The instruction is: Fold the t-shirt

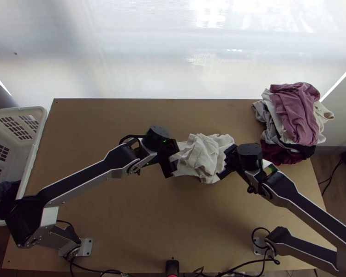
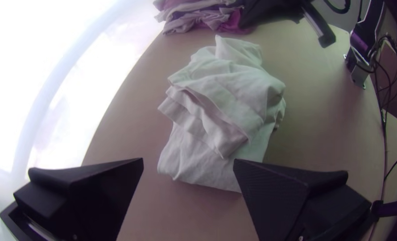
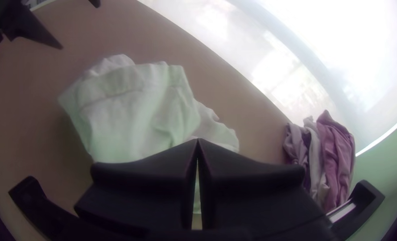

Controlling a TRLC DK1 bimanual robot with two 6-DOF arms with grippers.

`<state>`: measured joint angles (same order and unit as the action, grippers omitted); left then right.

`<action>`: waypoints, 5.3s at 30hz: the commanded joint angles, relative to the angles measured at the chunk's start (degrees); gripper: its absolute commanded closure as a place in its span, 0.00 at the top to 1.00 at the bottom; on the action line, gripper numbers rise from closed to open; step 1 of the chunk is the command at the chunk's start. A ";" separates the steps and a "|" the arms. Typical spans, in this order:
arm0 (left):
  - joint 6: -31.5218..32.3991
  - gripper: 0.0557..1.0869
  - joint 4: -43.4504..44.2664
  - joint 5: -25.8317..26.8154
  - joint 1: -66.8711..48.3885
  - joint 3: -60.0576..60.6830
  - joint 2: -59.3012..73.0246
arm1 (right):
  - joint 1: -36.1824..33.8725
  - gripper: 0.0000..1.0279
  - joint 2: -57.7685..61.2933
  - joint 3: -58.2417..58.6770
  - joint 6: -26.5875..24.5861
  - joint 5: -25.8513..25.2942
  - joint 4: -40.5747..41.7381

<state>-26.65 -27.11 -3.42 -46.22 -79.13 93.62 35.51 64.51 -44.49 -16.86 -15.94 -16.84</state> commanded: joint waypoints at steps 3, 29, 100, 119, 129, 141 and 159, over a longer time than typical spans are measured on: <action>6.70 0.89 -1.71 6.41 4.73 0.38 3.76 | 9.32 0.03 5.63 -5.87 3.77 5.75 -2.93; 13.91 0.25 -1.63 13.09 5.17 -5.59 9.74 | 11.78 0.03 19.86 -5.08 6.23 13.75 6.29; 12.33 0.08 0.57 13.97 1.57 -2.52 14.92 | -5.54 0.03 15.21 -7.89 -0.80 18.14 9.02; 12.15 0.08 0.31 13.53 2.18 -2.69 15.89 | -20.57 0.03 21.09 -1.13 -4.06 19.37 13.85; 11.98 0.08 0.31 13.35 2.36 -2.96 16.33 | -25.31 0.03 11.25 7.93 -5.55 20.34 13.15; 12.33 0.08 -1.10 13.26 3.85 -5.86 13.78 | -30.23 0.03 0.35 5.64 -4.93 20.60 6.29; 14.70 0.19 -1.01 10.72 6.23 -7.44 14.66 | -7.82 0.03 6.24 -2.44 2.62 18.93 6.38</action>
<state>-12.80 -28.23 7.90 -40.14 -87.64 107.11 21.28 67.68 -45.54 -15.20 3.92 -11.68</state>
